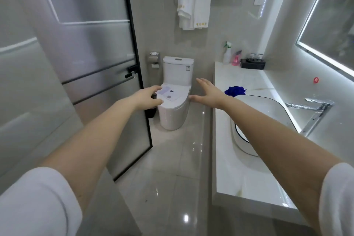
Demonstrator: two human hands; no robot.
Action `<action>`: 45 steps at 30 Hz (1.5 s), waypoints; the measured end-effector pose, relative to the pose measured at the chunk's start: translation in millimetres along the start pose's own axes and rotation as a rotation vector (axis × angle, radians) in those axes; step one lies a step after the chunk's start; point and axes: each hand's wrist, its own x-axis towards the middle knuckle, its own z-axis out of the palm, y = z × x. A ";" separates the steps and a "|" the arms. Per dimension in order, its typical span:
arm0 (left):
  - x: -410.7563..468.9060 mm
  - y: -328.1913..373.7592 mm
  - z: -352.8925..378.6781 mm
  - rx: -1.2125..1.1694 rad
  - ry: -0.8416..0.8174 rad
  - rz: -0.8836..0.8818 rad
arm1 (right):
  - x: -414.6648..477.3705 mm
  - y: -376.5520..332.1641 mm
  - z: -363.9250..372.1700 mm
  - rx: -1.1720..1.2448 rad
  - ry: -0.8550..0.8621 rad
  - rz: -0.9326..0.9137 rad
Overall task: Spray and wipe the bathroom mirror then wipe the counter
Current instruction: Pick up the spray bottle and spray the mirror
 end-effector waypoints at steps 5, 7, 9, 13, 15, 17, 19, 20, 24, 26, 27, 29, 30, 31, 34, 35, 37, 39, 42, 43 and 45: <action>59.4 -17.7 13.5 -0.055 0.012 -0.045 | 66.6 23.8 -0.9 -0.031 -0.064 -0.021; 80.1 -23.1 17.7 -0.049 -0.009 -0.059 | 90.8 30.7 5.4 -0.007 -0.081 -0.025; 103.6 -29.3 19.9 -0.046 -0.024 -0.067 | 113.6 40.4 14.3 0.010 -0.099 -0.031; 166.7 -46.3 21.9 -0.062 -0.061 -0.068 | 162.8 62.0 21.9 0.008 -0.105 -0.017; 200.0 -52.9 23.2 -0.073 -0.079 -0.061 | 188.8 70.3 22.2 0.006 -0.102 -0.008; 236.9 -58.4 23.4 -0.086 -0.088 -0.045 | 220.1 77.9 23.2 0.003 -0.097 0.000; 276.7 -66.4 19.6 -0.098 -0.097 -0.020 | 257.6 81.0 23.4 0.009 -0.088 0.008; 297.7 -71.7 16.0 -0.090 -0.103 -0.003 | 277.0 81.1 23.4 0.008 -0.074 0.006; 392.1 -93.7 -11.9 -0.052 -0.102 0.041 | 352.7 83.1 23.5 0.087 0.031 0.024; 433.2 -99.2 -25.7 -0.040 -0.103 0.060 | 381.6 88.5 23.1 0.079 0.013 0.035; 452.7 -100.3 -31.4 -0.032 -0.105 0.068 | 394.2 93.1 21.4 0.075 0.010 0.048; 490.6 -97.0 -39.0 -0.030 -0.105 0.084 | 419.4 106.8 13.3 0.085 0.037 0.076; 509.1 -94.2 -39.9 -0.027 -0.109 0.097 | 432.2 115.6 8.0 0.094 0.053 0.091; 527.2 -90.5 -38.5 -0.021 -0.120 0.113 | 444.7 125.3 2.8 0.098 0.068 0.107; 578.9 -73.7 -26.3 -0.031 -0.158 0.176 | 482.6 156.3 -11.5 0.085 0.102 0.144; 596.7 -66.8 -21.7 -0.042 -0.167 0.190 | 495.5 166.3 -16.3 0.079 0.105 0.149; 633.3 -52.8 -13.3 -0.039 -0.172 0.212 | 520.7 187.1 -26.6 0.060 0.099 0.154; 669.5 -38.8 -7.2 -0.022 -0.167 0.234 | 544.8 208.8 -38.8 0.053 0.107 0.157; 720.8 -13.4 -2.6 -0.048 -0.184 0.262 | 576.4 242.4 -64.1 0.059 0.102 0.170; 737.9 -3.7 -1.1 -0.050 -0.184 0.273 | 586.0 254.3 -73.9 0.052 0.086 0.179; 770.7 17.1 2.6 -0.065 -0.155 0.292 | 605.6 277.5 -94.5 0.035 0.066 0.196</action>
